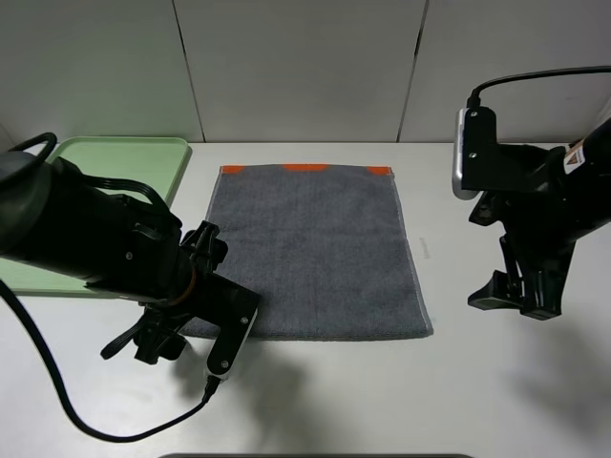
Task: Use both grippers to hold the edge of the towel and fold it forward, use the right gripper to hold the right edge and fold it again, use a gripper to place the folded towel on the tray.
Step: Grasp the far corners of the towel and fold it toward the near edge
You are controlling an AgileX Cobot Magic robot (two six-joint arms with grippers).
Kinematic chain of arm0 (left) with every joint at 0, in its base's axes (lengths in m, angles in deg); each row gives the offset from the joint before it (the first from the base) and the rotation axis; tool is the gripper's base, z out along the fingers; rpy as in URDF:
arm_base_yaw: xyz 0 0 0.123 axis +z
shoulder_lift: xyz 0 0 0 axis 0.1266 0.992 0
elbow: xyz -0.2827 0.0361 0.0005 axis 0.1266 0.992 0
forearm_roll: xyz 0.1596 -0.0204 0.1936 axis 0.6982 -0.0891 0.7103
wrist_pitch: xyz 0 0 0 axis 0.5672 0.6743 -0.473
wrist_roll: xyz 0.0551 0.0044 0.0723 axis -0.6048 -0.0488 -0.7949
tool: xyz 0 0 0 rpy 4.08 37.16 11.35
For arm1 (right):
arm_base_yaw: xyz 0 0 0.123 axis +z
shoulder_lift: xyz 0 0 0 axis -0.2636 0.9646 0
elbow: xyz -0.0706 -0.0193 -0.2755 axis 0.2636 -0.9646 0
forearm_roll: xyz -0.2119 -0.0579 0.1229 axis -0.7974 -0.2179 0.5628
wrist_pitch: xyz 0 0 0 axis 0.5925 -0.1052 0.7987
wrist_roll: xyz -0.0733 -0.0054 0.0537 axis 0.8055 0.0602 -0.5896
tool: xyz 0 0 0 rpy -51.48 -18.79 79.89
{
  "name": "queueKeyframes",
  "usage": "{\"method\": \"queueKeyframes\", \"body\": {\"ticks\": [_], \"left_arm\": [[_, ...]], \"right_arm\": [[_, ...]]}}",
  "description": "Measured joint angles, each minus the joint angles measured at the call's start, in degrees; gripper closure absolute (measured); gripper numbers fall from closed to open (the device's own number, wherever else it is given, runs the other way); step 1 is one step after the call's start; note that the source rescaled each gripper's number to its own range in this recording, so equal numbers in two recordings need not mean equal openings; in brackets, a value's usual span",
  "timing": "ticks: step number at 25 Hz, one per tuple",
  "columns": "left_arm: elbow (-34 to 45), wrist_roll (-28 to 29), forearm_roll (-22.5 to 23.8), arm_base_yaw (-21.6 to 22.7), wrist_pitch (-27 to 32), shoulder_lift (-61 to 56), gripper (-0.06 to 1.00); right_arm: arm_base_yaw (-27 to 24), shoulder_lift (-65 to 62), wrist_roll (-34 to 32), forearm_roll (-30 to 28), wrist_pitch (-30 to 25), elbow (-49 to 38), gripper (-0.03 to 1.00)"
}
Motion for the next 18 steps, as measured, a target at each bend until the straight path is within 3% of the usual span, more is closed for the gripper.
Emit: {"method": "queueKeyframes", "body": {"ticks": [9,18], "left_arm": [[-0.1,0.1,0.5,0.0,-0.1,0.2,0.01],[-0.2,0.1,0.7,0.0,-0.5,0.2,0.01]], "right_arm": [[0.0,9.5,0.0,1.5,7.1,0.0,-0.03],[0.0,17.7,2.5,7.5,12.7,0.0,-0.03]]}}
